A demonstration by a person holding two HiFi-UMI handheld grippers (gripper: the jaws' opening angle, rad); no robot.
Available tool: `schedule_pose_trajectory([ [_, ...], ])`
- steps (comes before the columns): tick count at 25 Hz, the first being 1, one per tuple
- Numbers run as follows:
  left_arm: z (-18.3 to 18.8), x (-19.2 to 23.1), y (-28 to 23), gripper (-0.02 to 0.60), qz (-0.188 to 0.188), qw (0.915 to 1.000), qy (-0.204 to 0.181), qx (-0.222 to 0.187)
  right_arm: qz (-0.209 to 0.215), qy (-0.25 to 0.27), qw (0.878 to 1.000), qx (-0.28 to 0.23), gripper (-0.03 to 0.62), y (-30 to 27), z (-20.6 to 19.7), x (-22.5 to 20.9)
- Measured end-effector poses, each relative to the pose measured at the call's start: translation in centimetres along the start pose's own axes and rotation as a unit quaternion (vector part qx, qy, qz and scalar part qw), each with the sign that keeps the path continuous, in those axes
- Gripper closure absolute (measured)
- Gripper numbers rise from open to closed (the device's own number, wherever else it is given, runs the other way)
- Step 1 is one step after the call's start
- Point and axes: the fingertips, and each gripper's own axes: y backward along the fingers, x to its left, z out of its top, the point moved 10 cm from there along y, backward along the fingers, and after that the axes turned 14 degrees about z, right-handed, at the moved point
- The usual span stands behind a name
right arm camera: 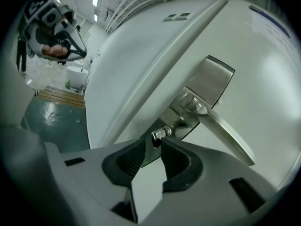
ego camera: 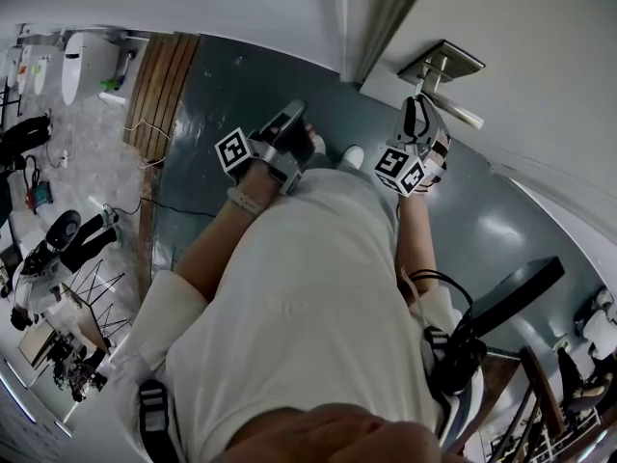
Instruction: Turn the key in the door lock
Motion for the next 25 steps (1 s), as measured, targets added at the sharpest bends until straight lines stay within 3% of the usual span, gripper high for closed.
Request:
schedule_pose_trajectory([
  [8, 0.1, 0.2, 0.3, 0.574, -0.001, 1.0000, 0.006, -0.008, -0.046, -0.025, 0.999, 0.005, 0.508, -1.7, 0.8, -1.2],
  [17, 0.1, 0.4, 0.3, 0.574, -0.002, 0.9999, 0.008, -0.008, -0.019, -0.163, 0.986, -0.029, 0.520, -1.6, 0.6, -1.9],
  [21, 0.0, 0.4, 0.3, 0.574, -0.001, 0.9999, 0.007, -0.007, 0.009, -0.257, 0.964, -0.068, 0.523, -1.6, 0.3, -2.5],
  [25, -0.1, 0.3, 0.2, 0.574, -0.002, 0.9999, 0.009, -0.007, 0.048, -0.368, 0.923, -0.106, 0.533, -1.6, -0.8, -3.1],
])
